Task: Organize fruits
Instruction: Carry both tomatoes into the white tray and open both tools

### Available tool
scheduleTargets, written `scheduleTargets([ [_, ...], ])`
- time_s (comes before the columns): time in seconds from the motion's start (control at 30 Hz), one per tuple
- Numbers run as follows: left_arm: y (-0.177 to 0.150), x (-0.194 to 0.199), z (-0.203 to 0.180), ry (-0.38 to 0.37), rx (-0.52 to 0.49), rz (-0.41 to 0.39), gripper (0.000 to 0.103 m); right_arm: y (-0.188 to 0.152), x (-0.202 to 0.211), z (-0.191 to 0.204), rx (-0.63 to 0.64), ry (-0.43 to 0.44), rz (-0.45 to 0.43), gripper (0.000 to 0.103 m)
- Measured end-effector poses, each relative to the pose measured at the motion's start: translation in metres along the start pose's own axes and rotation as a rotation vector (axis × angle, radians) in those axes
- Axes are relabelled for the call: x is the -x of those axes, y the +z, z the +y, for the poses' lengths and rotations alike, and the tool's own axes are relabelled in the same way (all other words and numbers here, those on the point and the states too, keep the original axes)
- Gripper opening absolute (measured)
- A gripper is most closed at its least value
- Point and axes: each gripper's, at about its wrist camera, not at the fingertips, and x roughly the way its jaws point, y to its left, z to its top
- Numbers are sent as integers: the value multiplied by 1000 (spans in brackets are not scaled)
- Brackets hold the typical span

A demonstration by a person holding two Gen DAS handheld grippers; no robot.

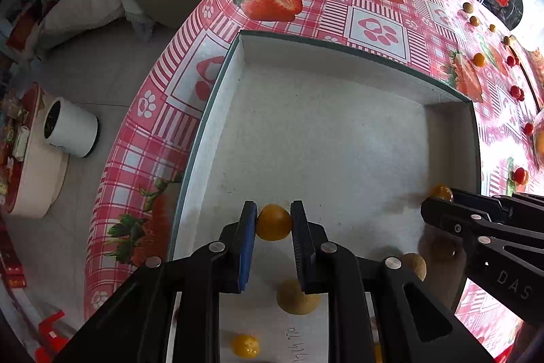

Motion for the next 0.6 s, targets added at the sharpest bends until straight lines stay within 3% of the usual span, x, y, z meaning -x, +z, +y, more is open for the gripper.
scheduleTargets([
  [0.27, 3, -7, -4, 10, -23, 8, 22, 5, -12, 7, 34, -23, 18, 27],
  [0.47, 6, -9, -10, 22, -45, 15, 22, 2, 9, 8, 35, 28, -17, 56],
  [0.5, 6, -9, -11, 20, -47, 18, 22, 2, 14, 8, 36, 24, -29, 66],
  [0.57, 6, -8, -12, 12, -56, 21, 24, 0, 26, 5, 27, 37, -58, 69],
  [0.6, 6, -7, -13, 13, -62, 18, 45, -1, 31, 2, 19, 41, -67, 72],
])
